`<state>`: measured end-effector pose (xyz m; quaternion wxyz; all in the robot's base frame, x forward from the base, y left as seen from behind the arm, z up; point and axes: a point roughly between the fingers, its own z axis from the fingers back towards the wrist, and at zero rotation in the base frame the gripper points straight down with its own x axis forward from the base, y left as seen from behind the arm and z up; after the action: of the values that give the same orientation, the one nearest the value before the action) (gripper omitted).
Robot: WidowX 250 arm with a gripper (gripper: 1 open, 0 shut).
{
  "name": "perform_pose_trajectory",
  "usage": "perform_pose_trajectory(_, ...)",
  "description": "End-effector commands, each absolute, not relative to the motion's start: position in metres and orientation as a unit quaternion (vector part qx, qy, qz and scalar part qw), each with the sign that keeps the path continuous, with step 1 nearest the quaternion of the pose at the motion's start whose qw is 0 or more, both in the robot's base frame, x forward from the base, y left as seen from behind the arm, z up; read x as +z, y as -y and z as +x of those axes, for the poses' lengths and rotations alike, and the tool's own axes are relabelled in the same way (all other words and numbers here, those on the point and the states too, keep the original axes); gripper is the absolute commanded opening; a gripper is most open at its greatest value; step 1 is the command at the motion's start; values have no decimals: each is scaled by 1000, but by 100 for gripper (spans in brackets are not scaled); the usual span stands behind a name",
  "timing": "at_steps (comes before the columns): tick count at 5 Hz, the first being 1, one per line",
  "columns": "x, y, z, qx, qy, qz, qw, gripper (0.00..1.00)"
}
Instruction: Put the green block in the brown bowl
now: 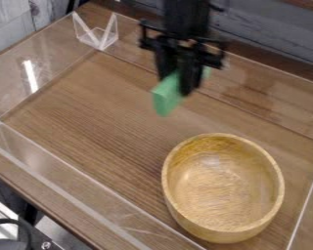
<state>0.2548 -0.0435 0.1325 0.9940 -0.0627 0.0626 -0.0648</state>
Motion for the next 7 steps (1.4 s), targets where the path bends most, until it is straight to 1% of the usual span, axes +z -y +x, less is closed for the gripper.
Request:
perform_pose_trajectory(1,140,92,236,-98,-35,-69,992,0)
perform_pose_trajectory(2,128,138,215,-122,-32,-69,990,0)
perform_pose_trajectory(3,117,141,203,-116,-27,-72,990,0)
perform_pose_trajectory(4,140,126,203,-77,-15,-67,995,0)
perform_pose_trajectory(5,150,113,206,-37,-5,-67,997,0)
perform_pose_trajectory(6,142,109,206,-14,6,-70,997,0)
perform_pose_trajectory(7,130,111,202,-6,12,-71,997,0)
